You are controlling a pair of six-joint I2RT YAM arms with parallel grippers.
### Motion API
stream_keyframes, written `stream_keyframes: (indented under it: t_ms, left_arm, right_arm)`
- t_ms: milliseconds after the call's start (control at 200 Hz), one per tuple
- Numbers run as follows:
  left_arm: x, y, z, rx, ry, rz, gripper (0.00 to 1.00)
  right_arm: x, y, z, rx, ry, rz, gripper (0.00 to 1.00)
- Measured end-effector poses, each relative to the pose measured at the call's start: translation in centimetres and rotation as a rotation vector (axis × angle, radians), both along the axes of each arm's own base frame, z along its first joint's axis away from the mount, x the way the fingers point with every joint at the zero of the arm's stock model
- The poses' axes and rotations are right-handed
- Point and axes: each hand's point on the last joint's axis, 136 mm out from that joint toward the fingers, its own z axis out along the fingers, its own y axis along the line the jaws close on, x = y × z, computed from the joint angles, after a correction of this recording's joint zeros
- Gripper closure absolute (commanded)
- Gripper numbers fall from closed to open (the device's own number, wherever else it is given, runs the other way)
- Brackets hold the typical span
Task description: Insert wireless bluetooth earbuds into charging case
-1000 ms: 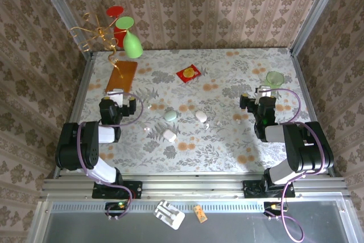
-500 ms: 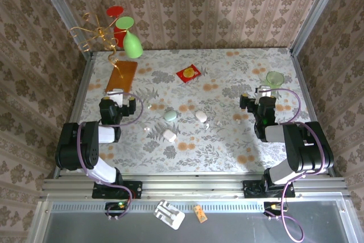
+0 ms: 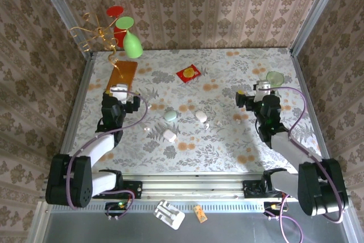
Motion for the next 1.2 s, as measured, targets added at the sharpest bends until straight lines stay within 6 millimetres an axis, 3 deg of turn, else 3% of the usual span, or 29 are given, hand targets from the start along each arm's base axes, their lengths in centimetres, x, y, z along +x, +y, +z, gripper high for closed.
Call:
stream_keyframes:
  t_ms: [200, 385, 495, 615, 745, 915, 1080, 1200]
  left_arm:
    - [-0.9, -2.1, 1.0, -0.077, 0.069, -0.025, 0.00]
    - [-2.2, -5.5, 0.6, -0.139, 0.170, -0.087, 0.00]
    - [-3.0, -6.8, 0.2, -0.169, 0.225, -0.115, 0.00]
    - [-3.5, -7.0, -0.5, -0.203, 0.273, -0.108, 0.00]
    - [-4.1, -6.9, -0.9, -0.229, 0.305, -0.097, 0.00]
    - [-4.3, -6.9, -0.1, -0.254, 0.288, -0.093, 0.00]
    - [-4.5, -6.7, 0.1, -0.262, 0.283, -0.088, 0.00]
    - [-4.9, -6.5, -0.1, -0.263, 0.290, -0.082, 0.00]
  right_arm:
    - [-2.5, 7.9, 0.8, -0.006, 0.045, 0.254, 0.00]
    - [-6.8, 16.4, 0.6, -0.024, 0.099, 0.519, 0.00]
    - [-9.5, 20.7, -0.1, -0.034, 0.129, 0.645, 0.00]
    - [-12.1, 24.7, -2.5, -0.068, 0.189, 0.745, 0.00]
    - [-13.4, 27.4, -6.2, -0.121, 0.262, 0.781, 0.00]
    - [-12.6, 29.6, -10.3, -0.188, 0.312, 0.763, 0.00]
    - [-12.0, 31.7, -13.1, -0.222, 0.332, 0.767, 0.02]
    - [-11.6, 32.6, -14.2, -0.229, 0.338, 0.768, 0.11]
